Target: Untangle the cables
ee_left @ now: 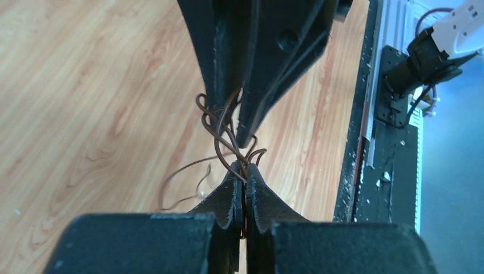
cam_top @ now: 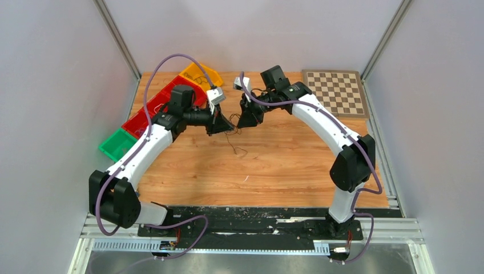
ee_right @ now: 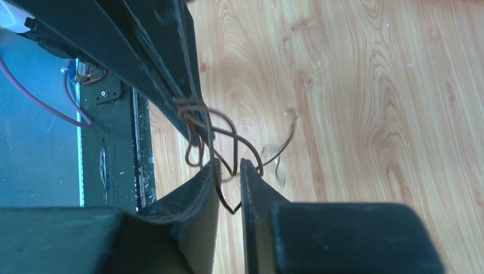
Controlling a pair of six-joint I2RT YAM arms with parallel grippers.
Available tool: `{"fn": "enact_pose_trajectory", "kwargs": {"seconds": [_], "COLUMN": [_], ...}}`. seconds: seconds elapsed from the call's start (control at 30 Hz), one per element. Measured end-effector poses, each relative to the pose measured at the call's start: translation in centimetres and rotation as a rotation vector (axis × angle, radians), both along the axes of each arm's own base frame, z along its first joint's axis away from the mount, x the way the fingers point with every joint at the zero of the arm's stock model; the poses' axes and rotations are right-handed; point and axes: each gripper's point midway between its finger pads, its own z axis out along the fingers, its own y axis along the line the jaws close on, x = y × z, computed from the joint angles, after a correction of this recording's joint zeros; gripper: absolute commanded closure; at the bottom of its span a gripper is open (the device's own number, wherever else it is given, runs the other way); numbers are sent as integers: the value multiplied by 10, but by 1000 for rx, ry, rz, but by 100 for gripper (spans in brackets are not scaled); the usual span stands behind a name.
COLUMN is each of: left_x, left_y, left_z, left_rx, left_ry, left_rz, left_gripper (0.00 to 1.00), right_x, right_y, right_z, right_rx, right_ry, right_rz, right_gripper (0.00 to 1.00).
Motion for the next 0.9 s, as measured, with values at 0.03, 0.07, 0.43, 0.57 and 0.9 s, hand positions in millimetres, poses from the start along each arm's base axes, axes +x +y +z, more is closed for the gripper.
{"fn": "enact_pose_trajectory", "kwargs": {"seconds": [0.03, 0.07, 0.43, 0.57, 0.9], "left_x": [3, 7, 143, 201, 341], "left_y": [1, 3, 62, 87, 145], "left_z": [4, 9, 84, 103, 89], "left_rx": [-2, -6, -23, -24, -45], "left_ry": [-8, -20, -181, -264, -362], "left_rz": [10, 20, 367, 503, 766], "left_gripper": [100, 100, 100, 100, 100], "right_x": [0, 2, 55, 62, 67], "right_y": [-2, -5, -83, -99, -119], "right_z": [0, 0, -6, -20, -39], "right_rx": [-1, -3, -43, -84, -142], "right_ry": [3, 8, 10, 21, 39], "right_rz": [-8, -18, -269, -322, -383], "right_gripper": [67, 61, 10, 4, 2]}}
